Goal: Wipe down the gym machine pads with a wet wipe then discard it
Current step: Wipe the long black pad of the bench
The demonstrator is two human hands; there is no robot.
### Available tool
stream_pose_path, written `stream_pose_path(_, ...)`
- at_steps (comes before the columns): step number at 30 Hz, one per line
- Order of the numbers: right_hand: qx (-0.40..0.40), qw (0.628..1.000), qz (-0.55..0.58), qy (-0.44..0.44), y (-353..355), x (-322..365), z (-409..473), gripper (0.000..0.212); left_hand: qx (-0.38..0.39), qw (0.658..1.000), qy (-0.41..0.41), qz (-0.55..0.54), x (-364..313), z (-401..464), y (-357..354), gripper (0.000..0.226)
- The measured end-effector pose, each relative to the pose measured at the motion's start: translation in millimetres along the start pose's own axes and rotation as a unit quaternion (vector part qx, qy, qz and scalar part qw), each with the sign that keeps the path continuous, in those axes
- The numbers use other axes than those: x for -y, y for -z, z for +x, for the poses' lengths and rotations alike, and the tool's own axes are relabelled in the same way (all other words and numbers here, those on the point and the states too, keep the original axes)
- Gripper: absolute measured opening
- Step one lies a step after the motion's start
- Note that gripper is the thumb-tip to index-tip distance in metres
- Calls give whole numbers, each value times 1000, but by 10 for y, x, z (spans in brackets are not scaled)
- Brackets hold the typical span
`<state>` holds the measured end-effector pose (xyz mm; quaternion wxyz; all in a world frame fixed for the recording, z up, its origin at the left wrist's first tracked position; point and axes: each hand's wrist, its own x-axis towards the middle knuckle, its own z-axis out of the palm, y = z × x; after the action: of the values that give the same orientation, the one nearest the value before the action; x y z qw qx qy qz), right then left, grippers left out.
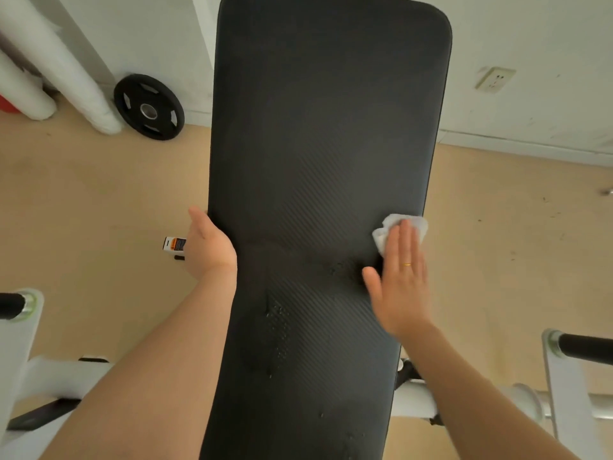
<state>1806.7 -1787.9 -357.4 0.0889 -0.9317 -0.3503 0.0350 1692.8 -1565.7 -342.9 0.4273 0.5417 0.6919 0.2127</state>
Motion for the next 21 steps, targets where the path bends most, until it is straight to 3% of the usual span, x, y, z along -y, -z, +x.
stream_pose_path(2,-2,1000,-4,21,-127,361,-115,72,50,997,-6,-56,76,-2,50,57)
stream_pose_path(4,4,997,-17,70,-260,744,-235,69,118,989,-64,-68,233,-22,140,50)
stream_pose_path(7,12,992,-29,122,-338,1096,-315,64,183,966,-183,24,528,-64,276,48)
stream_pose_path(9,19,992,-25,122,-332,1018,-283,65,204,958,-194,51,628,-95,329,49)
stream_pose_path(13,14,999,-28,28,-193,522,-200,70,265,947,-183,-3,678,-14,348,54)
stream_pose_path(15,24,999,-35,4,-133,434,-177,74,299,942,-133,-71,657,51,331,62)
stream_pose_path(18,15,999,-28,-6,-192,705,-134,75,345,923,13,-172,585,100,353,52)
stream_pose_path(21,18,999,-23,43,-272,1275,-96,74,426,887,36,-176,592,150,464,59)
